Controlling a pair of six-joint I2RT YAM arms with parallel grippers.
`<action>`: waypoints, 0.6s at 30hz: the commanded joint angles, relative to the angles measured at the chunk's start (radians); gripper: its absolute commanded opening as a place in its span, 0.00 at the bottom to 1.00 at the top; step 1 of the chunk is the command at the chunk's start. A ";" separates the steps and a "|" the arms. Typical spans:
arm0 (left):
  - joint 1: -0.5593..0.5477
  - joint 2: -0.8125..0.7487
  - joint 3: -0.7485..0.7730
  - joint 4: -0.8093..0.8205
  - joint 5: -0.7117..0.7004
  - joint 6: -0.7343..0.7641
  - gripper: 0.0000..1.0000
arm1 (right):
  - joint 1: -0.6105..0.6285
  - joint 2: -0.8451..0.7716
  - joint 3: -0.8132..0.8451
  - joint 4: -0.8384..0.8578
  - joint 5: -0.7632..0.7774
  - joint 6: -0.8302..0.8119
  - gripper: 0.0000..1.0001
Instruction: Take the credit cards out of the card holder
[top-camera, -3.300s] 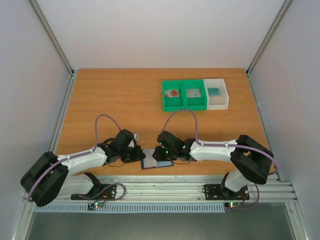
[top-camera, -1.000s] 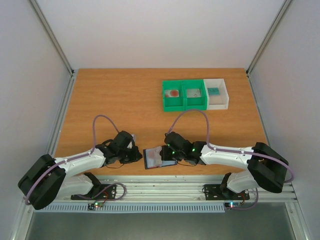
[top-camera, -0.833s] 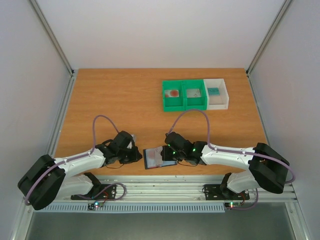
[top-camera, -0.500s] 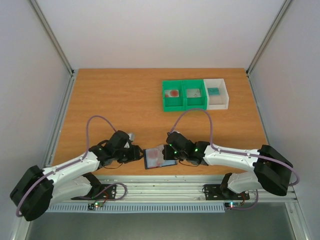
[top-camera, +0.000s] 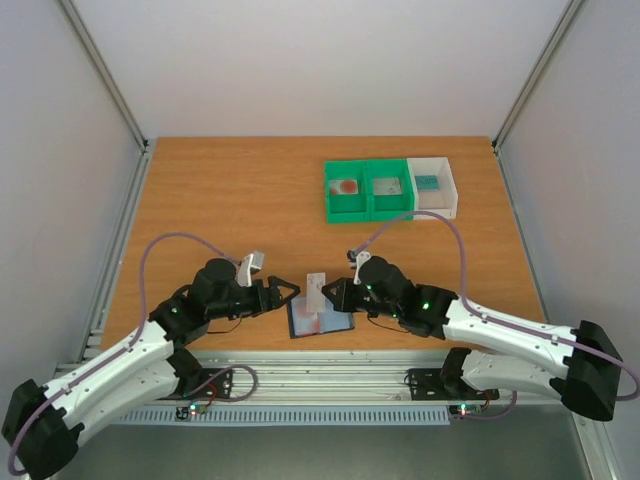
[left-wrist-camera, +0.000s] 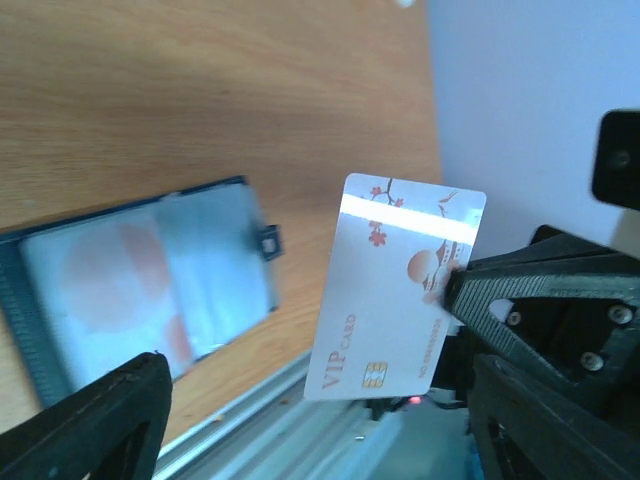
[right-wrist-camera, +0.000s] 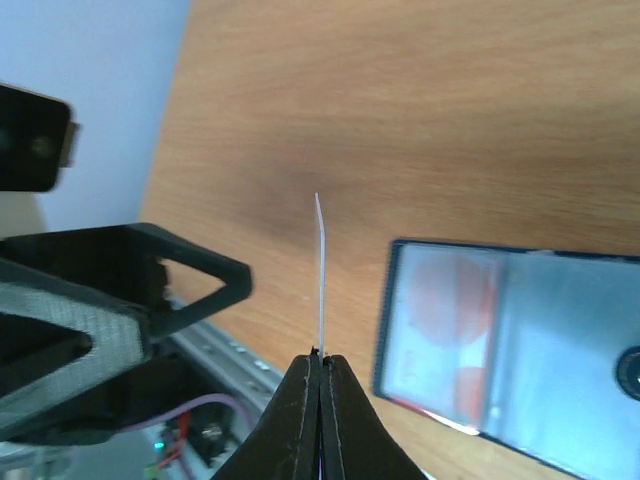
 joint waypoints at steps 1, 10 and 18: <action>0.002 -0.050 -0.032 0.180 0.076 -0.098 0.80 | -0.004 -0.086 -0.015 0.076 -0.055 0.065 0.01; 0.002 -0.071 -0.085 0.450 0.142 -0.214 0.54 | -0.003 -0.153 -0.045 0.217 -0.132 0.146 0.01; 0.002 -0.092 -0.102 0.514 0.158 -0.226 0.10 | -0.002 -0.114 -0.076 0.302 -0.192 0.169 0.01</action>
